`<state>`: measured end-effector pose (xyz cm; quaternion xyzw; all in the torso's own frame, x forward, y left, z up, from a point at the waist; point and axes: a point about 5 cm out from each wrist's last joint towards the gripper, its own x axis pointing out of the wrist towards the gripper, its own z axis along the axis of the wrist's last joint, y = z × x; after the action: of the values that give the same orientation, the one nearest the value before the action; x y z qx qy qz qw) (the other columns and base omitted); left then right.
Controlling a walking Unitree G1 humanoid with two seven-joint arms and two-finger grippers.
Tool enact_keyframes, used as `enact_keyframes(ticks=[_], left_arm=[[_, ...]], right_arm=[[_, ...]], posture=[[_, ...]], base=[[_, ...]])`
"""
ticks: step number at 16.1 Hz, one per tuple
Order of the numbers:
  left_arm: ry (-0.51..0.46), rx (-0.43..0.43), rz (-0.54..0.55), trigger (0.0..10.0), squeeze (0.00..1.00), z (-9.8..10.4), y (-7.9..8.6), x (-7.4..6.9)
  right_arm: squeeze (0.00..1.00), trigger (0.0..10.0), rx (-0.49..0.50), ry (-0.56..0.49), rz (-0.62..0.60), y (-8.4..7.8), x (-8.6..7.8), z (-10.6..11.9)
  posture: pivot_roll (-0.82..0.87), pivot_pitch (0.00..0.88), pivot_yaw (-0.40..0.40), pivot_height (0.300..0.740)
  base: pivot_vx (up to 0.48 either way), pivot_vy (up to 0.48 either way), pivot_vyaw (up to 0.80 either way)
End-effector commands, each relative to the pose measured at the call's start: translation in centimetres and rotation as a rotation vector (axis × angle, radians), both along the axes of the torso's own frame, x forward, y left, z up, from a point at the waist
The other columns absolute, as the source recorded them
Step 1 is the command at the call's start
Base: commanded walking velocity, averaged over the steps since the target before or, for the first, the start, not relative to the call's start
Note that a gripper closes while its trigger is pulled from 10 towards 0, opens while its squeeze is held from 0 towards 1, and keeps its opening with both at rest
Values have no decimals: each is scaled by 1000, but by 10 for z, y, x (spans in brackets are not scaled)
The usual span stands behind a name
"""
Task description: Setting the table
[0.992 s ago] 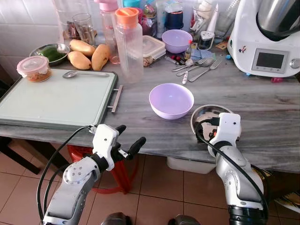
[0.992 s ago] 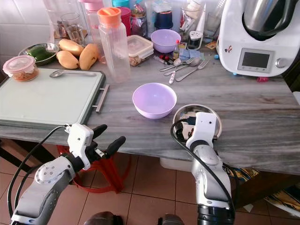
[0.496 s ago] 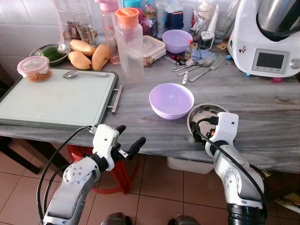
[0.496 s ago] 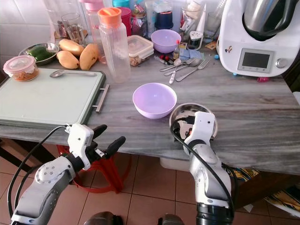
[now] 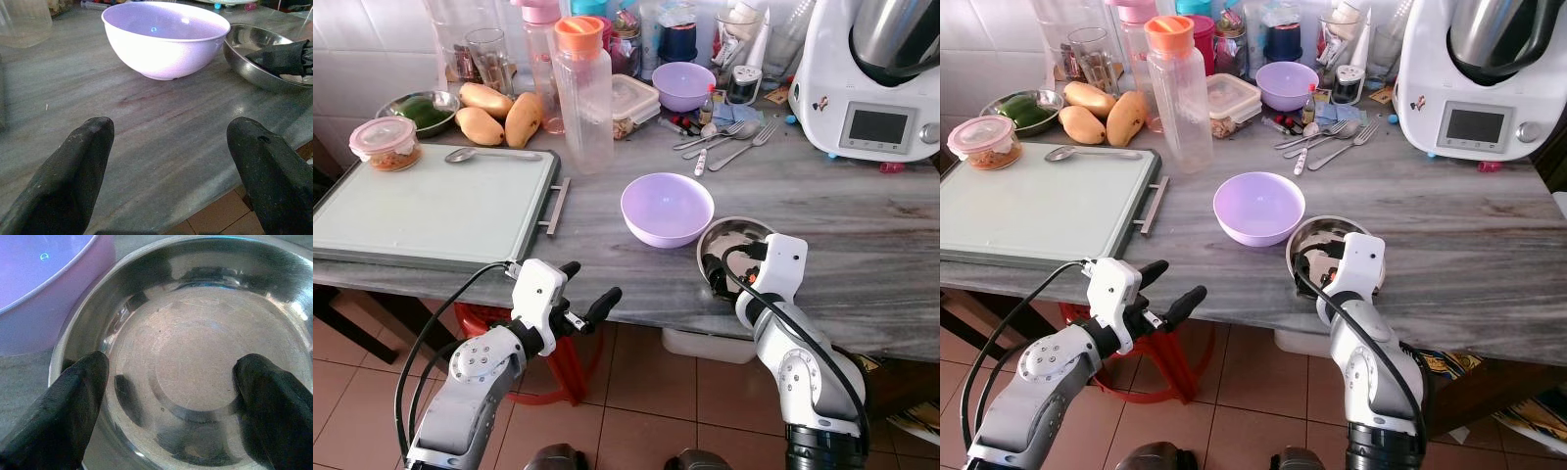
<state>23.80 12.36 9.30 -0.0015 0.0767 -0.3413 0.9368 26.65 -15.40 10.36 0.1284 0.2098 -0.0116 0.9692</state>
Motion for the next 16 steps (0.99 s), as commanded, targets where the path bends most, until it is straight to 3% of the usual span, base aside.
enact_keyframes(ticks=[1,7,11,16], left_arm=[[9,13,0,10000,0,-2,1,1],[12,11,-8,10000,0,-3,-1,2],[11,11,-9,10000,0,-4,-2,3],[13,12,-7,10000,0,-4,-2,3]], right_arm=[[0,10000,11,3,-6,0,-1,3],[0,10000,14,-10,-48,-2,-4,15],[0,10000,-44,-43,-48,-8,-6,20],[0,10000,-139,9,-92,-26,-9,11]], posture=[[-22,0,35,740],[-32,0,34,740],[-33,0,33,740],[-35,0,28,740]], base=[[0,0,0],[0,0,0],[0,0,0],[0,0,0]])
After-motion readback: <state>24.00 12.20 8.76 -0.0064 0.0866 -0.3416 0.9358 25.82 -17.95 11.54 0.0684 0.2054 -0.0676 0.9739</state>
